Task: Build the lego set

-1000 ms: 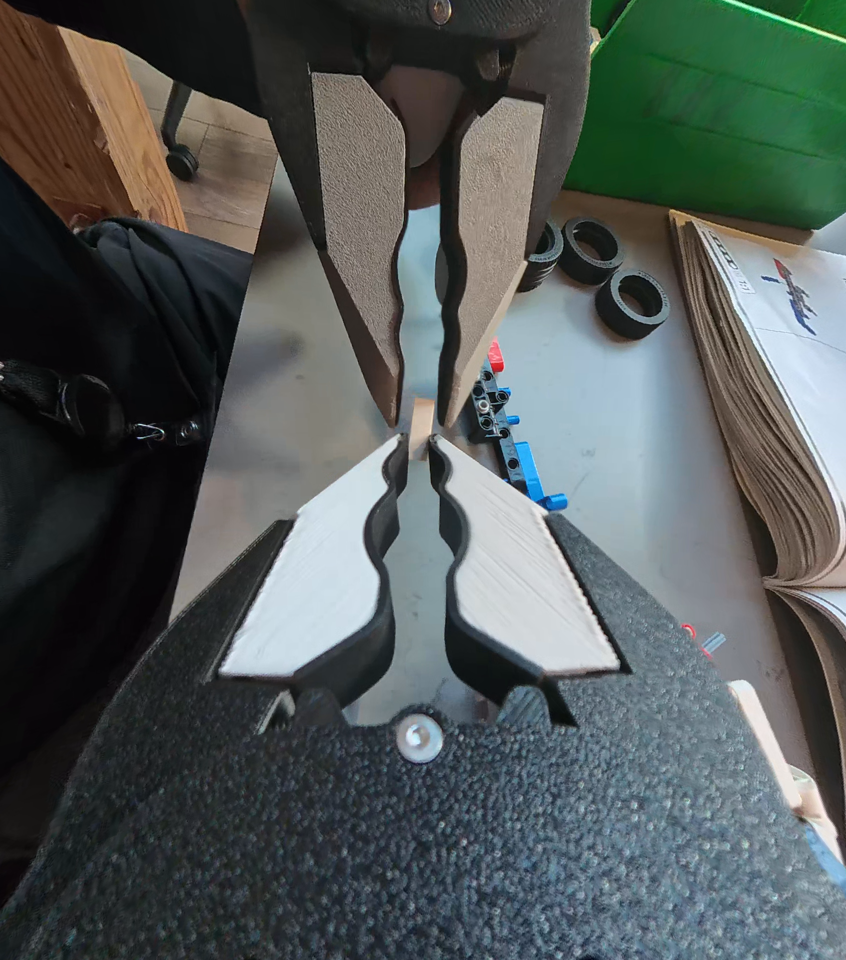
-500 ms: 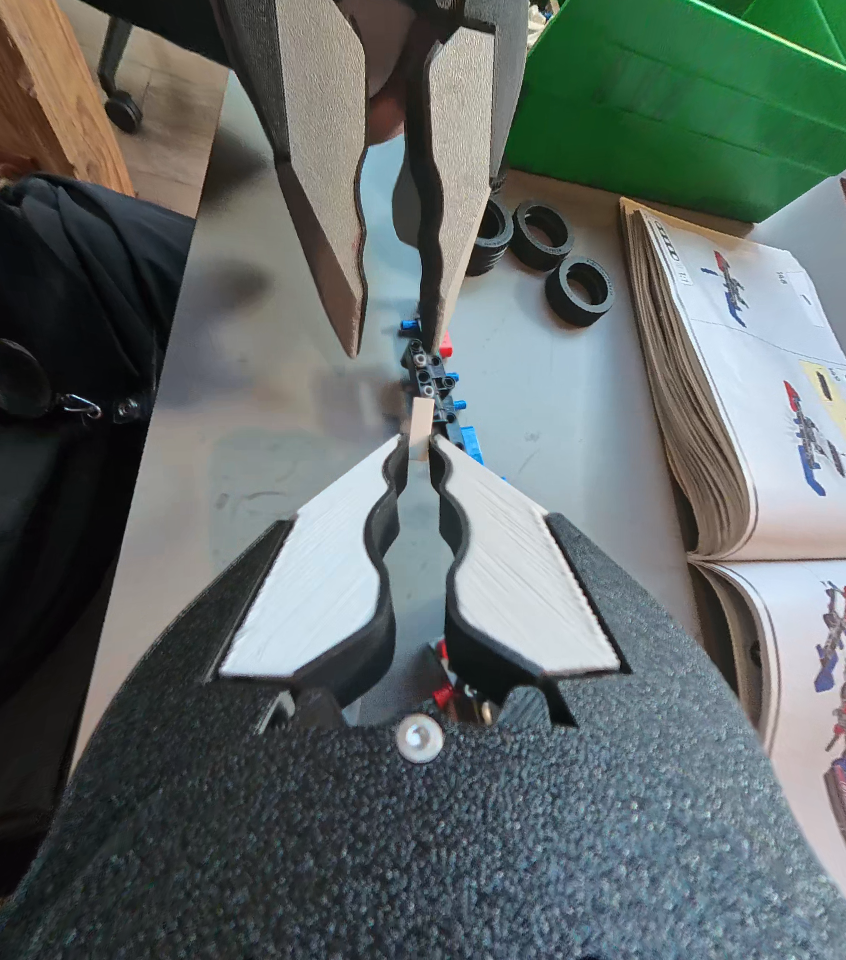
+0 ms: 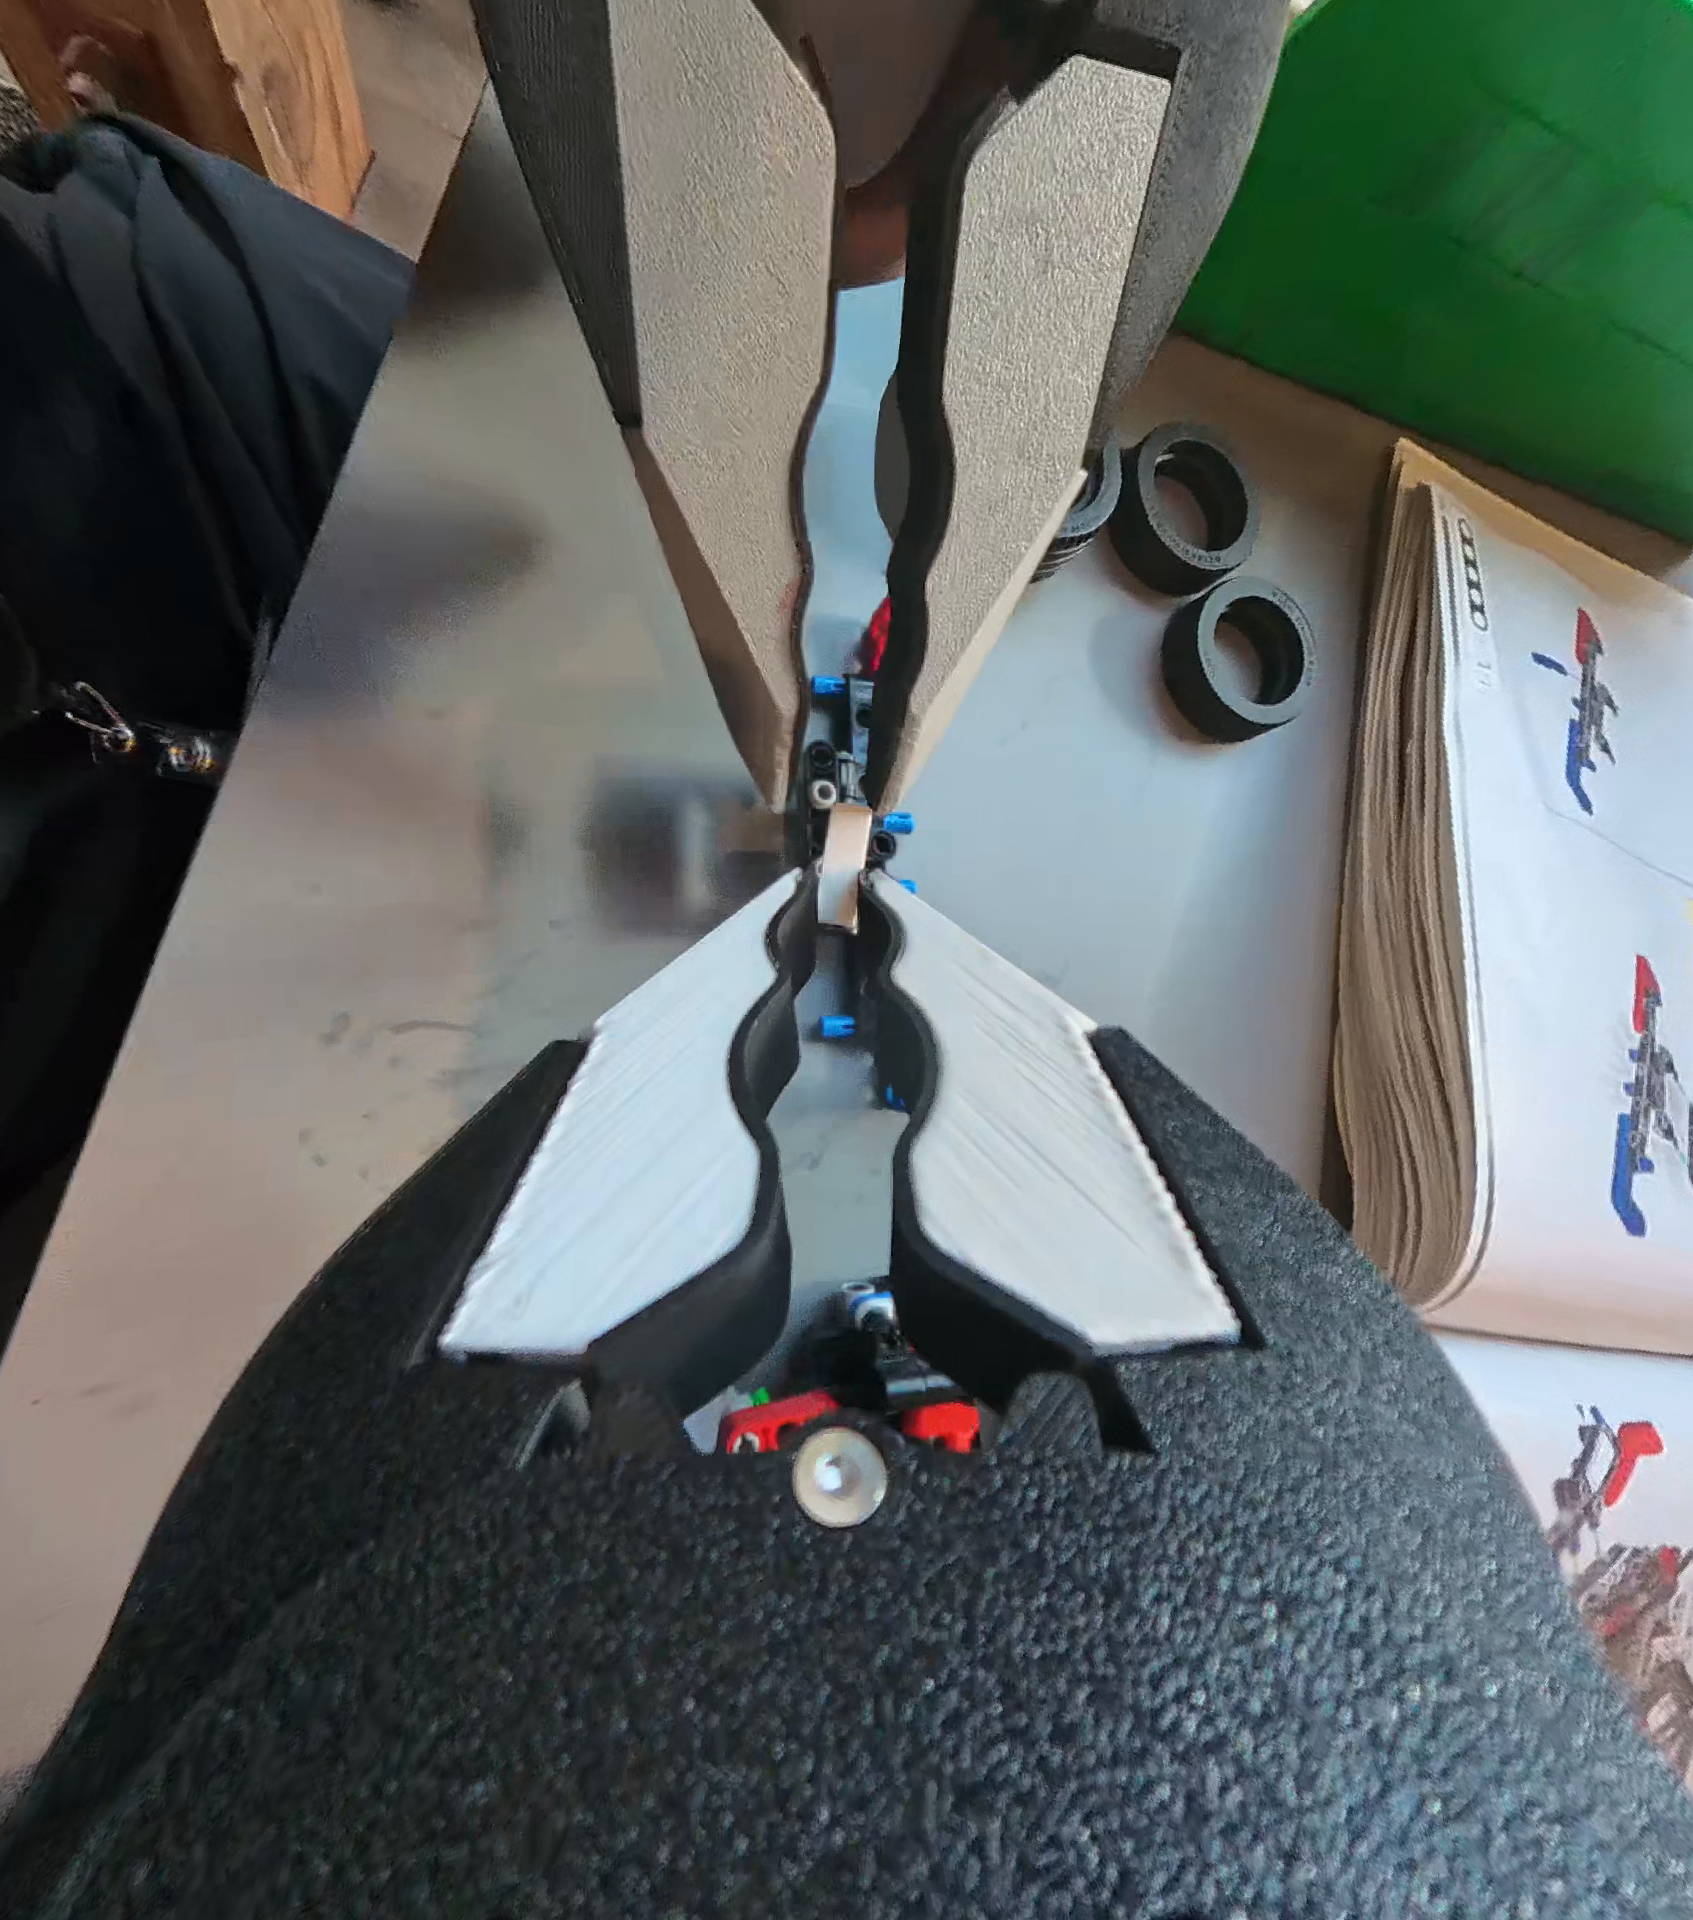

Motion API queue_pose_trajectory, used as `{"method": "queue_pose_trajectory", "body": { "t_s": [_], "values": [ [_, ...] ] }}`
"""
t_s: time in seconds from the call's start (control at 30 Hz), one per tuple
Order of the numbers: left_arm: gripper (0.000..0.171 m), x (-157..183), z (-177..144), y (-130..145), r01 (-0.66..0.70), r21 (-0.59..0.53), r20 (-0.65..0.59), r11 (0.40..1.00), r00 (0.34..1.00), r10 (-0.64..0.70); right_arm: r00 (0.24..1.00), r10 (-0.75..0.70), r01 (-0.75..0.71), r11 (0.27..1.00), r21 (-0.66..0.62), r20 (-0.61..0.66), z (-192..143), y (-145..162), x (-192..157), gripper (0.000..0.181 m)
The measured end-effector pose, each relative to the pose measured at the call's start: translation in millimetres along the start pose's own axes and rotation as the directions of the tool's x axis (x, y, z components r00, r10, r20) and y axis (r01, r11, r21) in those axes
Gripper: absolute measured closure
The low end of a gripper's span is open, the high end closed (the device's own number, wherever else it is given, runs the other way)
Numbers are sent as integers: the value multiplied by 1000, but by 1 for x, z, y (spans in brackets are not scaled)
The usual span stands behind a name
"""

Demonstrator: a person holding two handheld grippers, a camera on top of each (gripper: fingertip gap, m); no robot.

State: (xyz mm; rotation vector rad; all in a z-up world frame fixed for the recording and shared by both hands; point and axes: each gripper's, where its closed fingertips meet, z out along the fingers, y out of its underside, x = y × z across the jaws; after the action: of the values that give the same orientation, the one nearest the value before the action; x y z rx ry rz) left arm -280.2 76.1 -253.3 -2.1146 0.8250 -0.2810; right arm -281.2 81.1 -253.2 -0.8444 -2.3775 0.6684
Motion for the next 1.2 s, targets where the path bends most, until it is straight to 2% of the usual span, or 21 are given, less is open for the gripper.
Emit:
{"method": "queue_pose_trajectory", "body": {
  "t_s": [0.1, 0.2, 0.27, 0.4, 0.5, 0.6, 0.73, 1.2],
  "values": [
    [165, -2, -1, 0, 2, 8, -2, 1000, 1000, -2, 1000, -4, 3, 1000, 19, 16, 0, -2, -1, 175],
    [160, -2, -1, -2, 28, 24, -20, 999, 999, -27, 999, -20, 19, 999, 39, 30, 0, -5, -3, 174],
    [166, 0, -1, -2, 11, 29, -32, 1000, 999, -10, 999, -20, 19, 999, 37, 35, 1, -5, -3, 174],
    [166, -2, -1, 1, -5, 12, -10, 1000, 1000, 5, 999, -6, 4, 999, 44, 40, 3, -5, -1, 174],
    [166, -3, 0, 3, 39, -12, -16, 999, 999, -39, 1000, 5, -6, 1000, 30, 31, 5, -4, 0, 174],
    [167, -4, 0, 6, 70, -41, -9, 997, 997, -71, 1000, 7, -7, 1000, 27, -3, 4, -3, 2, 174],
    [166, -2, 1, 9, 110, -61, -28, 992, 993, -112, 999, 9, -7, 999, 32, -53, 1, -1, 2, 163],
    [166, -4, 5, 11, 165, -66, -33, 984, 985, -167, 963, -168, 150, 984, -98, -210, 7, 8, 2, 169]
  ]
}}
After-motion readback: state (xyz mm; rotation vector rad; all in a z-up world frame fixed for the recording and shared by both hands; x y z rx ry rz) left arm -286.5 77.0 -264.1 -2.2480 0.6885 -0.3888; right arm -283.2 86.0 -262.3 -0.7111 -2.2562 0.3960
